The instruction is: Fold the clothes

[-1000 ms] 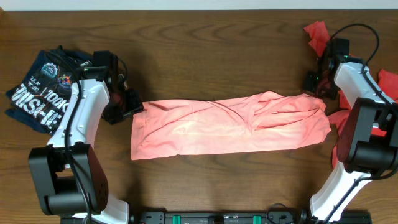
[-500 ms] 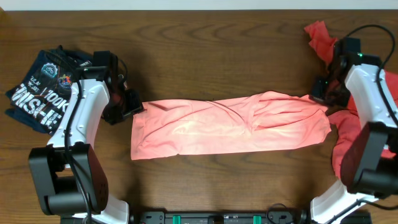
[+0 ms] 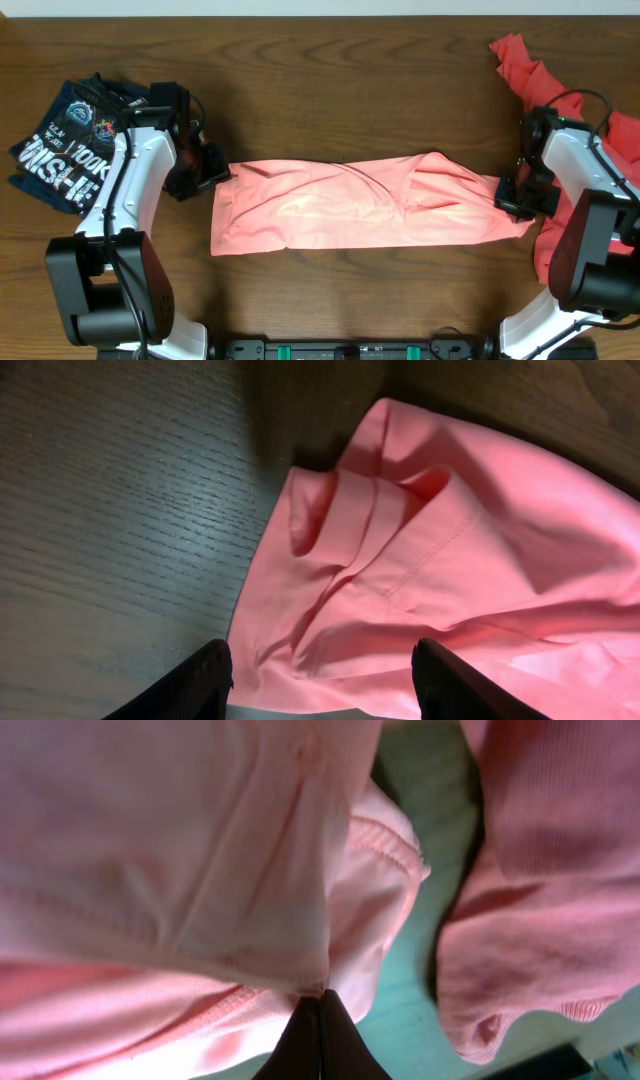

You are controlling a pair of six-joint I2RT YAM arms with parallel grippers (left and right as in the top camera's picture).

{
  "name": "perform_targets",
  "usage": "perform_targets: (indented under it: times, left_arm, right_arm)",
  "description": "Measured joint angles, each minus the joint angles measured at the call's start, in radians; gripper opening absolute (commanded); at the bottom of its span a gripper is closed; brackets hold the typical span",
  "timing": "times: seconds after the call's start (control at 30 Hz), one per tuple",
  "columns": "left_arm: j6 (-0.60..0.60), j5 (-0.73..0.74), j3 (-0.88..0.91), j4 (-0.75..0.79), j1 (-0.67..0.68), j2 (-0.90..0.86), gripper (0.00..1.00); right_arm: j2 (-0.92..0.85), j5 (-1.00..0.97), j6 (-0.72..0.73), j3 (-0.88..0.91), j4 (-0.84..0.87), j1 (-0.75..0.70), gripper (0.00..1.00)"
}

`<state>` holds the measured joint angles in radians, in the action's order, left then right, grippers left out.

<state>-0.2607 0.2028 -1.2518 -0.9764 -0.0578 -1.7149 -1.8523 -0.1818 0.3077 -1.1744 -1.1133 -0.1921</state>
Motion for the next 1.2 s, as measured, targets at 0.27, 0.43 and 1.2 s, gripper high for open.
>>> perform_targets:
  times: [0.27, 0.43, 1.2]
  left_arm:
    - [0.0, 0.0, 0.0, 0.0, 0.0, 0.0, 0.6]
    - [0.0, 0.0, 0.0, 0.0, 0.0, 0.0, 0.6]
    - [0.0, 0.0, 0.0, 0.0, 0.0, 0.0, 0.6]
  right_arm:
    - [0.0, -0.016, 0.011, -0.039, -0.057, -0.058, 0.71]
    - [0.0, 0.03, -0.024, -0.077, -0.039, -0.077, 0.84]
    - [0.034, 0.216, -0.055, 0.126, 0.335, -0.086, 0.01]
